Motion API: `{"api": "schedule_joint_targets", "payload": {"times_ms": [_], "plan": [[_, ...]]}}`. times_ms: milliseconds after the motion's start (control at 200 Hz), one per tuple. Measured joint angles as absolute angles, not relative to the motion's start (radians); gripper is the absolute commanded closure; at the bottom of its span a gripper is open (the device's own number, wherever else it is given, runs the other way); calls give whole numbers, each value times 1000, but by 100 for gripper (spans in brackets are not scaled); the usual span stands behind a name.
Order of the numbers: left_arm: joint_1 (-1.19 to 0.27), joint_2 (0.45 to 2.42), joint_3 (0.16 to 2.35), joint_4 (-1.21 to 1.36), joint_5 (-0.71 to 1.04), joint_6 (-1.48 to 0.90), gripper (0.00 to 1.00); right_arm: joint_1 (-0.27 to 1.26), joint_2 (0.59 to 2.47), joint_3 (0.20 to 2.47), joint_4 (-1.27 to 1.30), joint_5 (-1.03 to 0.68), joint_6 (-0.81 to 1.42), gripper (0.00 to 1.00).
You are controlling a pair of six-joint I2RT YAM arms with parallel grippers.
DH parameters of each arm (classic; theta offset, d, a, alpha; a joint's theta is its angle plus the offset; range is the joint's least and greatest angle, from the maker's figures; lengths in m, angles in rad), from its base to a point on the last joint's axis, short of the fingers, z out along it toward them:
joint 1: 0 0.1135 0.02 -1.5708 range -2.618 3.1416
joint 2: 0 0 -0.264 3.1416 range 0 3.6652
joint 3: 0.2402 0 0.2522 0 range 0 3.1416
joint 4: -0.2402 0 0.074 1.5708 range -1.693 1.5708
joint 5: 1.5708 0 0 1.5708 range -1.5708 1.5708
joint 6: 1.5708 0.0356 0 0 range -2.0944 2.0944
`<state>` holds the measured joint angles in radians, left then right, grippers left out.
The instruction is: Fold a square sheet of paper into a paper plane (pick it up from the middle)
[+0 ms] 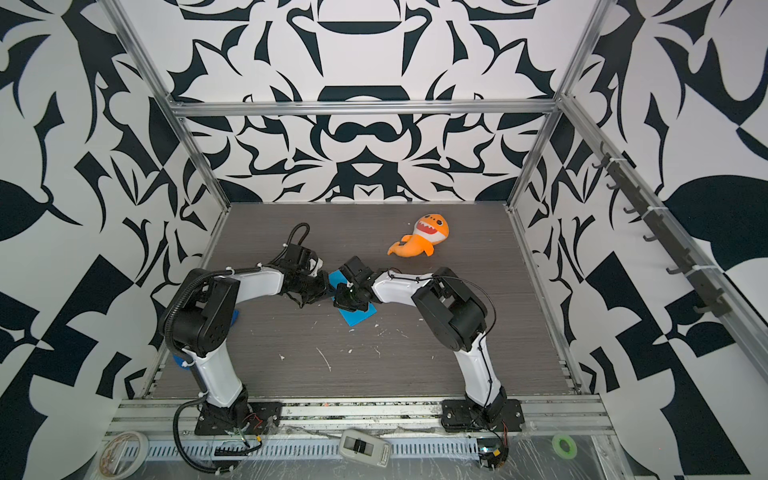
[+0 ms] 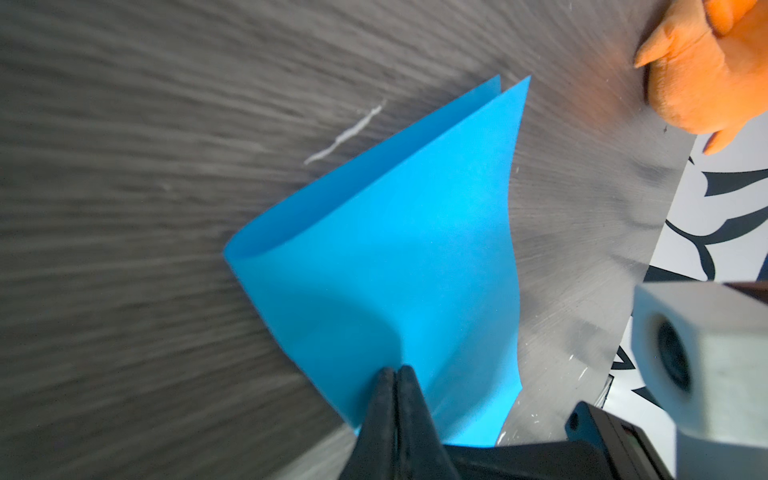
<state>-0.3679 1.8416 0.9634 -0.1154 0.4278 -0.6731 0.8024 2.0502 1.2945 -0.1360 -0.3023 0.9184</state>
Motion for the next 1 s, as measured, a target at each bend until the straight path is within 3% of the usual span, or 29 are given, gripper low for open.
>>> {"api": "schedule_joint_targets", "payload": {"times_ms": [705,1000], "plan": [[-370,1842,963,-115,423,-673,93,807,1853,1008,-117,-400,915,100],[-374,1833,964,-121,423,-699,90,810,1765,979,-165,-356,873,100]]}}
